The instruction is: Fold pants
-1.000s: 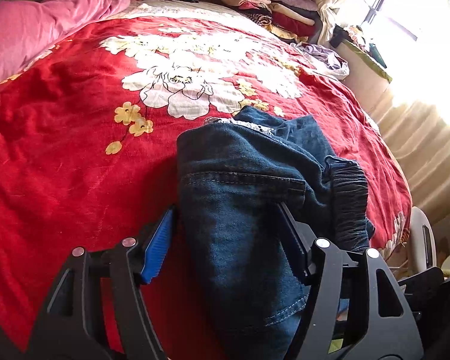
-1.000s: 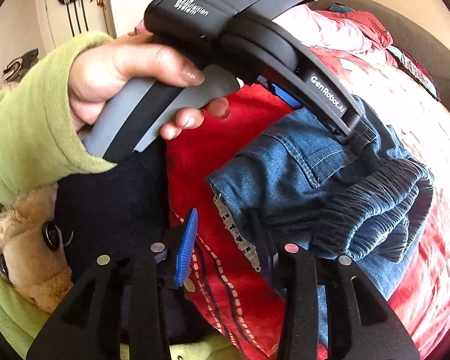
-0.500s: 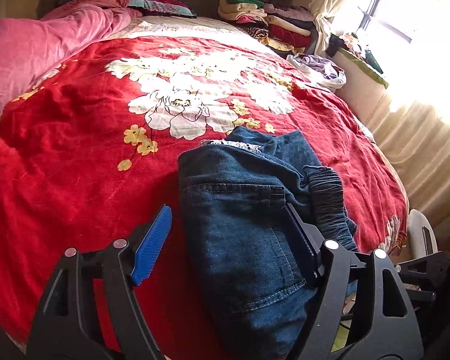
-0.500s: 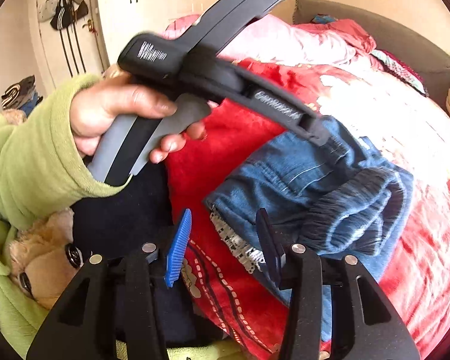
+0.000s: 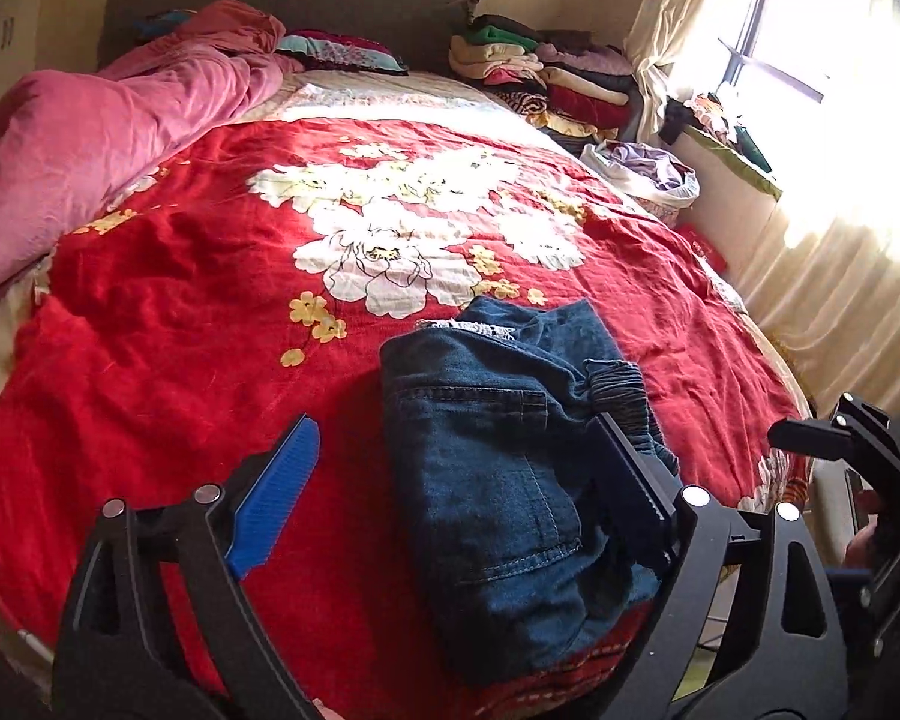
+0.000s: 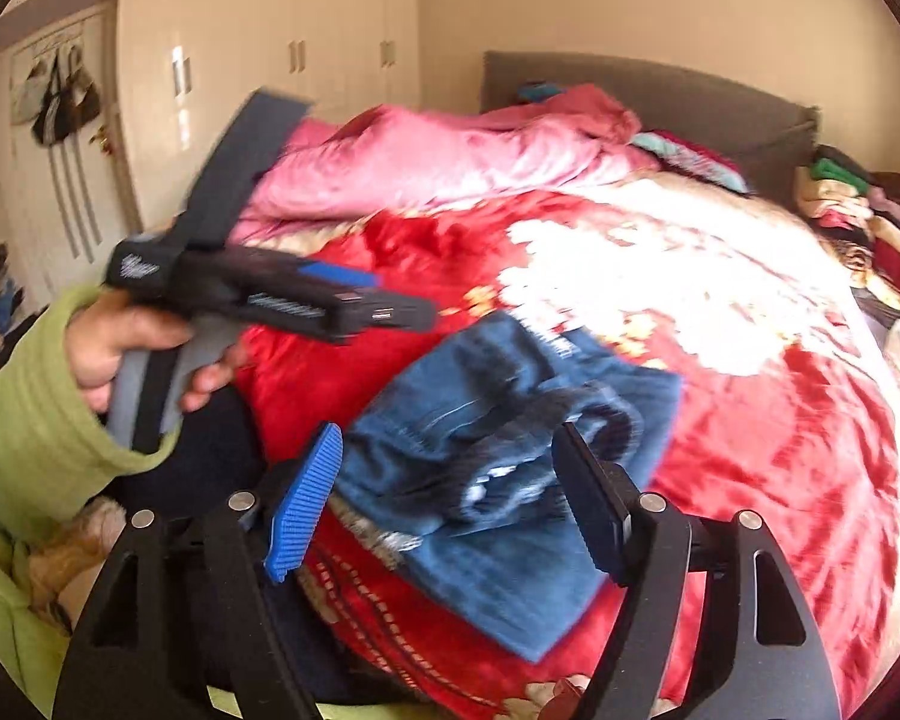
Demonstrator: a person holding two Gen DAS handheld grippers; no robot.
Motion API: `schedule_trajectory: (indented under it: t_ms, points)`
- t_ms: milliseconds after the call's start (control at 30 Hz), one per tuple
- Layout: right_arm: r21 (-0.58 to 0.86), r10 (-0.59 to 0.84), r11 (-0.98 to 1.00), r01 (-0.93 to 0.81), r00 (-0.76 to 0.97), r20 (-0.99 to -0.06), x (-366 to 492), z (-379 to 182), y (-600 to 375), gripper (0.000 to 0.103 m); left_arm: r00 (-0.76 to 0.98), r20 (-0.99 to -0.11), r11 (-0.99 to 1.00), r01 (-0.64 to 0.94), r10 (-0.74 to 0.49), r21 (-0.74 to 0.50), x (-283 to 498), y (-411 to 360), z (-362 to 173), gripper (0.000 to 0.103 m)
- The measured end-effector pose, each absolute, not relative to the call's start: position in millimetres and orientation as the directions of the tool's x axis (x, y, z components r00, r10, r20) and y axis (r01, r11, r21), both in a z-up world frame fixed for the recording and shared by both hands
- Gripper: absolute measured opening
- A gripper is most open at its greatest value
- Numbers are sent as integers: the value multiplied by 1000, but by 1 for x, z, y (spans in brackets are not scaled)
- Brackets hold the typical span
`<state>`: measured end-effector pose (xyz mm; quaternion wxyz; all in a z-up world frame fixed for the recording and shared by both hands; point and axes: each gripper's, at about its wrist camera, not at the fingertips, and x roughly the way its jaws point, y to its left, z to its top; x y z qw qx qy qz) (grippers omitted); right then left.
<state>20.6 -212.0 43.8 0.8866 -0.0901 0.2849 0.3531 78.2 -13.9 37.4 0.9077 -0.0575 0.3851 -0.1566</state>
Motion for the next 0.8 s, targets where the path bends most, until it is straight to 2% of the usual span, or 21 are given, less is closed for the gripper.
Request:
schedule_trajectory:
  t_ms: [67,367,800]
  points:
    - [43,554,763,-645,619,-556,20,48,-223,76,663,-677,948,225,-320,-227,74,-9,41,87]
    - [136,494,851,-508,684,-537,42,44,-264,76,663,-699,962,144,-267,-231,67,9,33,91]
    - [223,432,895,-386,628,-647,74,-2,-275,76,597,-765,970,142,-242,-196,79,-9,2,93]
